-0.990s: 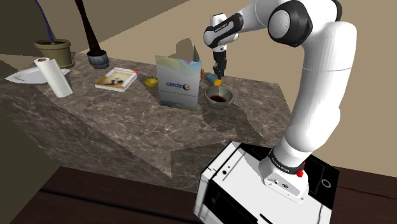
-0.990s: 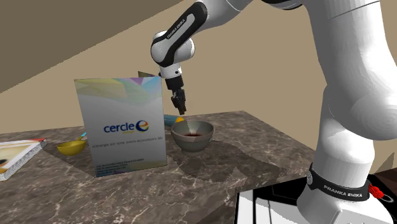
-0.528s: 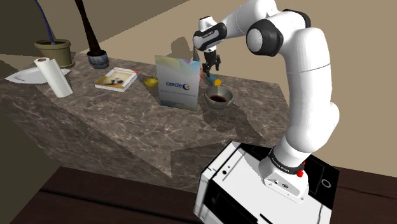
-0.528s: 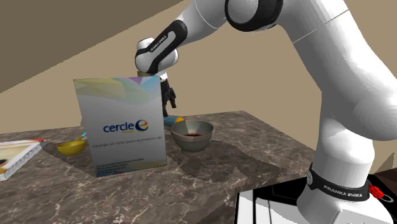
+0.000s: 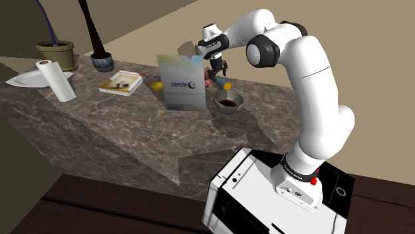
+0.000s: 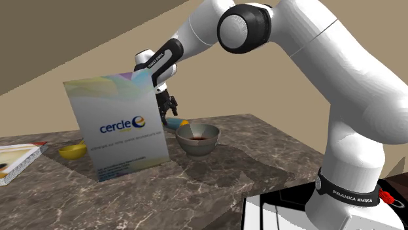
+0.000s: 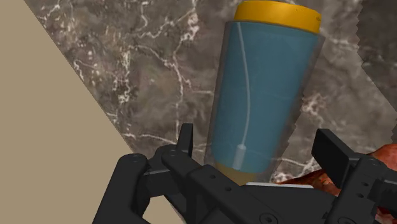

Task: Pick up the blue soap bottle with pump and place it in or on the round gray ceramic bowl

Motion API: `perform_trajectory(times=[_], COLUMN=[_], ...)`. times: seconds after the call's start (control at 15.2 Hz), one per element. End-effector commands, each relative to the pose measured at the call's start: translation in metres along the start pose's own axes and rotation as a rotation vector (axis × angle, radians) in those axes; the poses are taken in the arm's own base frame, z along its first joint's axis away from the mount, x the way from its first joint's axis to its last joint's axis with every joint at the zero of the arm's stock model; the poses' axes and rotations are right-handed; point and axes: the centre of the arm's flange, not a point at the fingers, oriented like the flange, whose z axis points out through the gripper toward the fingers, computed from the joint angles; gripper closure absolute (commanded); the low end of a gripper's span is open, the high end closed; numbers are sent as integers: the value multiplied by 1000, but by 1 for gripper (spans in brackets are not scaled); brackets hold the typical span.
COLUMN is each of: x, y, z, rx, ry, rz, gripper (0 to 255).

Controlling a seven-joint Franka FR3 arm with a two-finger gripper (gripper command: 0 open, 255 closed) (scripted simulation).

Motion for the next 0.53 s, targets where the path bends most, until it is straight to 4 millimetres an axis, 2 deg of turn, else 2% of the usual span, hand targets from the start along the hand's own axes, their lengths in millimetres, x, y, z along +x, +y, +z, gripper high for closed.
perform_trajectory(times=[0.0, 0.07, 0.46], x=[1, 1, 1], y=[0, 0, 0], z=[11, 19, 19], rx=[0, 0, 0], ry=[-1, -1, -1], rz=[-1, -1, -1], gripper=[0, 0, 0])
